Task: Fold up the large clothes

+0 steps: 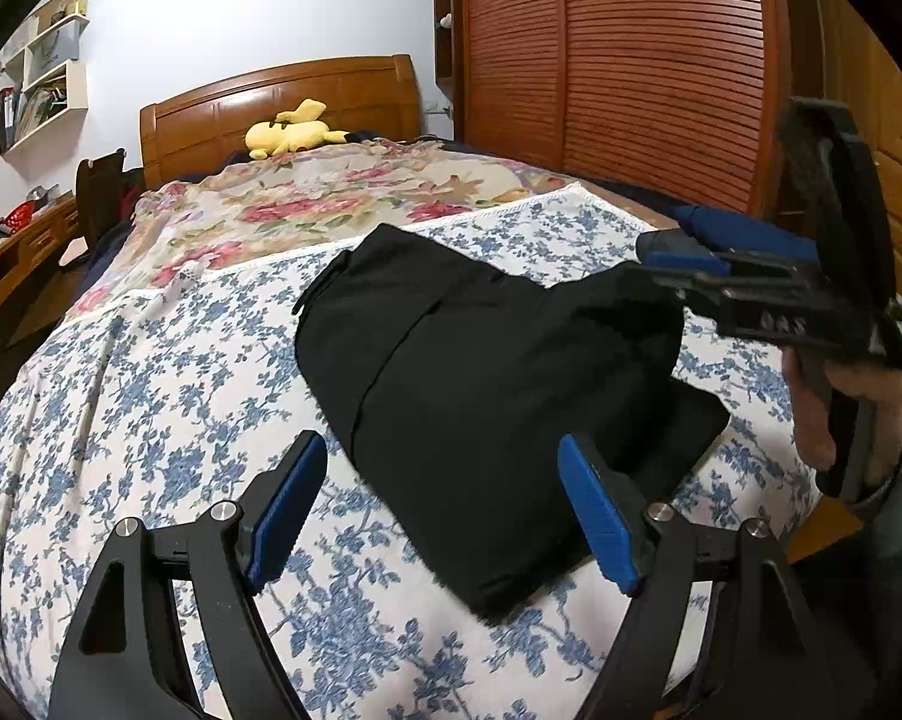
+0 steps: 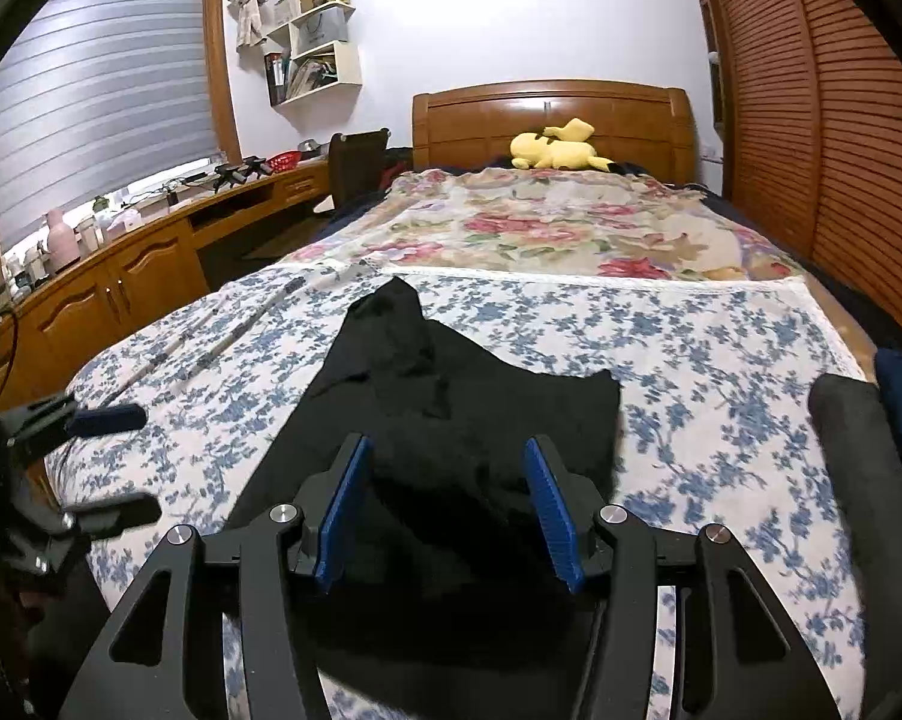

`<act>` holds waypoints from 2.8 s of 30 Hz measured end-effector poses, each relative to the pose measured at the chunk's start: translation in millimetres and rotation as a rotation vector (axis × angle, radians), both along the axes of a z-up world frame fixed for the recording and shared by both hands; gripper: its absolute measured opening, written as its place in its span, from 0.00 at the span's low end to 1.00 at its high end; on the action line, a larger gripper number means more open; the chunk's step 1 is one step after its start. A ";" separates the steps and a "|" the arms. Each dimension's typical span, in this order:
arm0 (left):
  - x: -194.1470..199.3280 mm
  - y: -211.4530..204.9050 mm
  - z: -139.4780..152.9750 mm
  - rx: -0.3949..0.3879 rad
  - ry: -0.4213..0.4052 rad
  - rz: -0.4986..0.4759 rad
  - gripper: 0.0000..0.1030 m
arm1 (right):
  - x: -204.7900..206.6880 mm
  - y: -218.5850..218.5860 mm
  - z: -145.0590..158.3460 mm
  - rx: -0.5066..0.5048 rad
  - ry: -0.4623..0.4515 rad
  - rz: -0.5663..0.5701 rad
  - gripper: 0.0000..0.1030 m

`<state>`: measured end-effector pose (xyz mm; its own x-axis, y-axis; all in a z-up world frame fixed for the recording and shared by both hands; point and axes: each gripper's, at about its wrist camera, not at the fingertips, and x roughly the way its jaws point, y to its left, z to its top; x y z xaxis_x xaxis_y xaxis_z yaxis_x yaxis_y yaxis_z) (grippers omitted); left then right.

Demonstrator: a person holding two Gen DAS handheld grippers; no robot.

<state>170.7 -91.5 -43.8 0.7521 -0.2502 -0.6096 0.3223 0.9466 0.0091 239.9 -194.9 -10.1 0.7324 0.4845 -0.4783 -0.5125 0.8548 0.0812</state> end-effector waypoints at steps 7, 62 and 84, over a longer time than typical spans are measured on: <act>-5.1 14.0 -8.5 0.010 0.013 0.016 0.78 | 17.5 11.7 -10.1 -0.021 0.032 0.008 0.53; -3.1 -11.6 -15.6 -0.003 0.014 -0.002 0.78 | -64.0 -27.8 23.6 -0.112 -0.067 -0.054 0.50; 40.3 -6.7 -35.9 -0.050 0.047 -0.012 0.78 | -24.9 -1.9 -27.3 -0.191 0.127 0.000 0.50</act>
<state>210.9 -98.2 -79.7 0.7198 -0.2901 -0.6306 0.3326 0.9415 -0.0535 215.0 -196.8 -37.4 0.6603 0.3760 -0.6501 -0.5083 0.8610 -0.0184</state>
